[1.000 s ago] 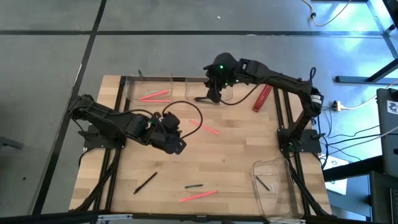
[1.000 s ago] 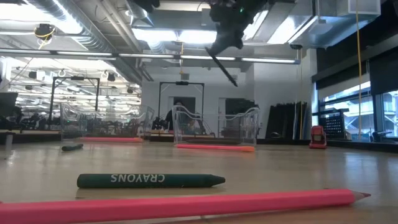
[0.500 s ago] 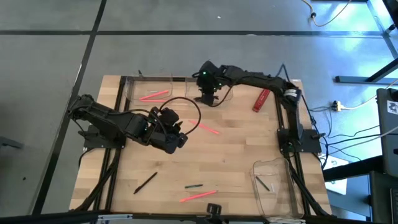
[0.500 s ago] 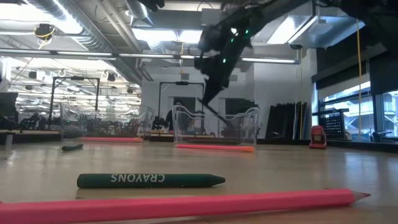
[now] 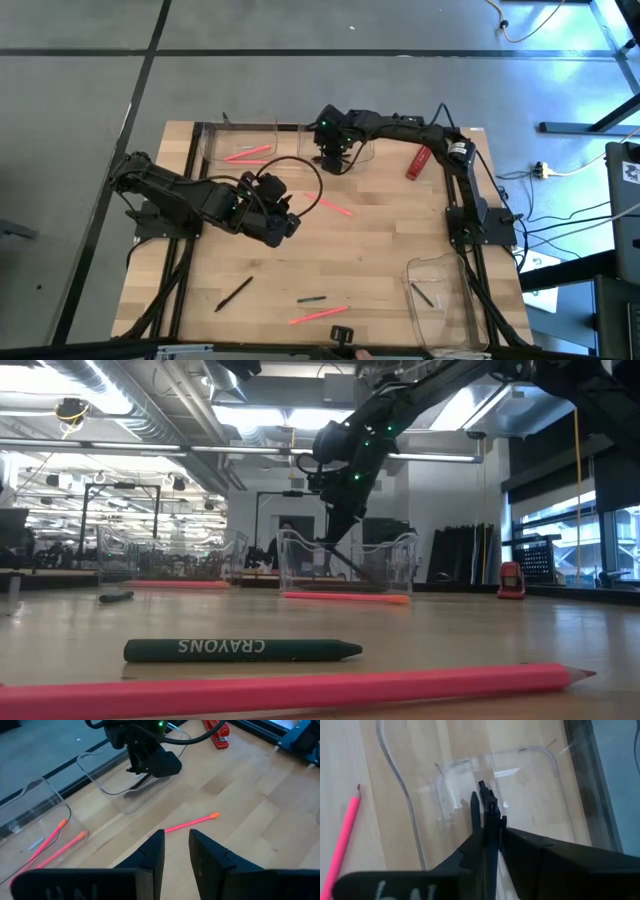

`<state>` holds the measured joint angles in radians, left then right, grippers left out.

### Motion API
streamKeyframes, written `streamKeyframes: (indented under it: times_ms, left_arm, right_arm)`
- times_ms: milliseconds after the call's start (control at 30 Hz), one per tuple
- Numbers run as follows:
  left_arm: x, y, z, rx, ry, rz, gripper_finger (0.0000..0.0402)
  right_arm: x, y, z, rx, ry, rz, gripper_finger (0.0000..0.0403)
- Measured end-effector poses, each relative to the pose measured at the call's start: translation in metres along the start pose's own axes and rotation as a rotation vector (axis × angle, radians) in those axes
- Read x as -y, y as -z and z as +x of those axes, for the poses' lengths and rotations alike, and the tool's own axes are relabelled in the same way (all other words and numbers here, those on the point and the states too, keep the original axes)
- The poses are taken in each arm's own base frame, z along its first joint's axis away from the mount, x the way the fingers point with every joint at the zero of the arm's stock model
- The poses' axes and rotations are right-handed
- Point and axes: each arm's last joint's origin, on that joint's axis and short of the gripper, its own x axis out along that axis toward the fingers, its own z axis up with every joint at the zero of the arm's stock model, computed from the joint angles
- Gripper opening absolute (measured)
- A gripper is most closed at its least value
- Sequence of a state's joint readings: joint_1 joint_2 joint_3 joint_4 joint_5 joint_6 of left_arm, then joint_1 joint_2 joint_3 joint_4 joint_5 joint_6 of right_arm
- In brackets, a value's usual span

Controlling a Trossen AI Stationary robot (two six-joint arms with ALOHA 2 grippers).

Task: Sort crayons/erasers/pens/pencils in bins
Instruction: Put the black pen into the top right transparent bin, then put the green crayon into the bottom transparent bin

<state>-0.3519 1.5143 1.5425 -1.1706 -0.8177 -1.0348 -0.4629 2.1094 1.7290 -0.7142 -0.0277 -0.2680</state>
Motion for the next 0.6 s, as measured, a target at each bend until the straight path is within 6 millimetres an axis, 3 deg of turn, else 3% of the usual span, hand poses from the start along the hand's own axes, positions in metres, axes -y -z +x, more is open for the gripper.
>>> streamKeyframes:
  times_ms: [367,500,600]
  left_arm:
    - [0.000,0.000,0.000,-0.005,0.004,-0.004,0.0081]
    - [-0.005,0.000,-0.001,-0.070,0.017,-0.062,0.0081]
    - [-0.017,0.001,-0.006,-0.136,-0.014,-0.167,0.0081]
  right_arm:
    - [0.000,-0.002,-0.003,-0.004,-0.001,0.028,0.0160]
    - [0.003,-0.014,-0.027,-0.025,-0.007,0.025,0.0165]
    - [0.001,-0.027,-0.056,-0.031,-0.029,-0.008,0.0166]
